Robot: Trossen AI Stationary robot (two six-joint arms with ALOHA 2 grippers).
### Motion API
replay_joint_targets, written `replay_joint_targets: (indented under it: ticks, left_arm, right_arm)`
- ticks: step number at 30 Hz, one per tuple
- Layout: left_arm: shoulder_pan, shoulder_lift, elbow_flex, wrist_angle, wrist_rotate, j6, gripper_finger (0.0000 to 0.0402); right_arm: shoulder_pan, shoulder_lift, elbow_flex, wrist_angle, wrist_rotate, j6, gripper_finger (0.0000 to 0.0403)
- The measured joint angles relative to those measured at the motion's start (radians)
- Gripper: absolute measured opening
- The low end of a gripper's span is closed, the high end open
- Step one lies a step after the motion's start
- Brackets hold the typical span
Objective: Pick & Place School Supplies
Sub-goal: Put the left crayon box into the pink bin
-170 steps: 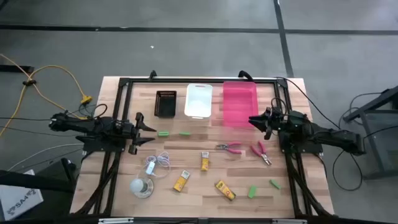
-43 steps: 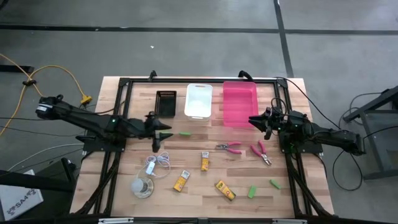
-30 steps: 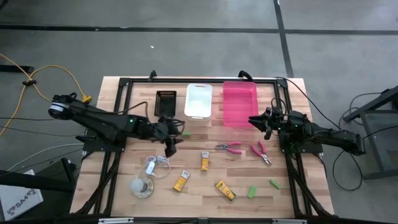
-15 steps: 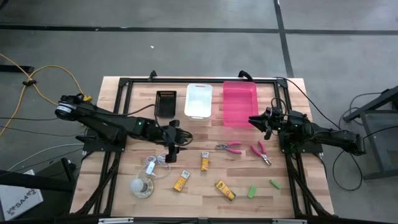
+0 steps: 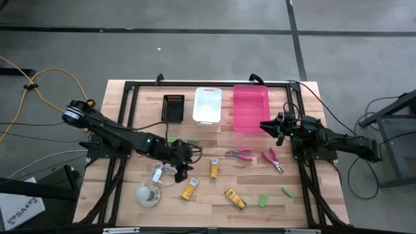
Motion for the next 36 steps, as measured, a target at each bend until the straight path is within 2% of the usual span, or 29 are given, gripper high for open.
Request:
replay_joint_targets:
  ticks: [4,8,13,16,20,25,36]
  left_arm:
    - [-0.014,0.010,0.000,0.000,-0.025,-0.147,0.0161]
    - [-0.011,0.011,-0.001,0.004,-0.028,-0.158,0.0161]
    - [-0.006,0.024,-0.001,0.002,-0.081,-0.165,0.0161]
    - [0.005,0.048,-0.004,-0.006,-0.025,-0.181,0.0161]
    - [0.037,0.056,-0.004,-0.045,0.084,-0.286,0.0161]
    - [0.027,0.056,-0.004,-0.085,0.086,-0.400,0.0154]
    - [-0.072,0.055,0.015,-0.074,0.064,-0.625,0.0121]
  right_arm:
    - [0.000,0.000,0.000,0.000,0.000,0.000,0.0100]
    - [0.000,0.000,0.000,0.000,0.000,0.000,0.0100]
    - [0.000,0.000,0.000,0.000,0.000,0.000,0.0100]
    - [0.000,0.000,0.000,0.000,0.000,0.000,0.0100]
    - [0.000,0.000,0.000,0.000,0.000,0.000,0.0100]
    - [0.000,0.000,0.000,0.000,0.000,0.000,0.0100]
    - [0.000,0.000,0.000,0.000,0.000,0.000,0.0100]
